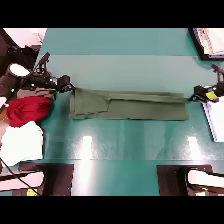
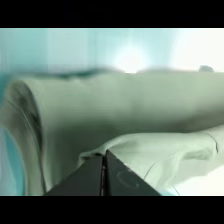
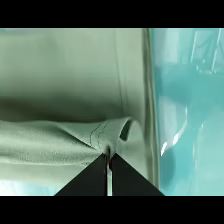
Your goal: Fold the shirts.
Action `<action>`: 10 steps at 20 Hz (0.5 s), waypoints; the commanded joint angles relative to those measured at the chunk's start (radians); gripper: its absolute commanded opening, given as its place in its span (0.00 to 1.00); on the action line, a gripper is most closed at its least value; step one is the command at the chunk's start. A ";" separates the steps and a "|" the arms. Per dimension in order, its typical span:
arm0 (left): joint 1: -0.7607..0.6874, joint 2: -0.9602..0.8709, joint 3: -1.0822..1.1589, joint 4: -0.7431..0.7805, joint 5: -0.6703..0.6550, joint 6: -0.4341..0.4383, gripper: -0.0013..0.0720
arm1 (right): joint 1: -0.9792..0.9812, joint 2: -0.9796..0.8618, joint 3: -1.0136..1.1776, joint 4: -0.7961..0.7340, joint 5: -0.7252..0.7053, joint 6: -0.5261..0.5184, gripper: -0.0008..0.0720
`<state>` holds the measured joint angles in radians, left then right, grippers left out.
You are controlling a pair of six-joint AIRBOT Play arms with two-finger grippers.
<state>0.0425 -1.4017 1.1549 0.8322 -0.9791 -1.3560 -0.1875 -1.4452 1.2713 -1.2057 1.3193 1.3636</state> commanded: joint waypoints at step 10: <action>0.002 -0.074 0.106 -0.084 -0.028 0.003 0.90 | -0.047 -0.228 0.331 0.270 0.073 -0.041 0.70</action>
<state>0.0448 -1.4738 1.2125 0.7719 -0.8940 -1.3544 -0.1802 -1.6665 1.5387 -1.0130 1.2713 1.3731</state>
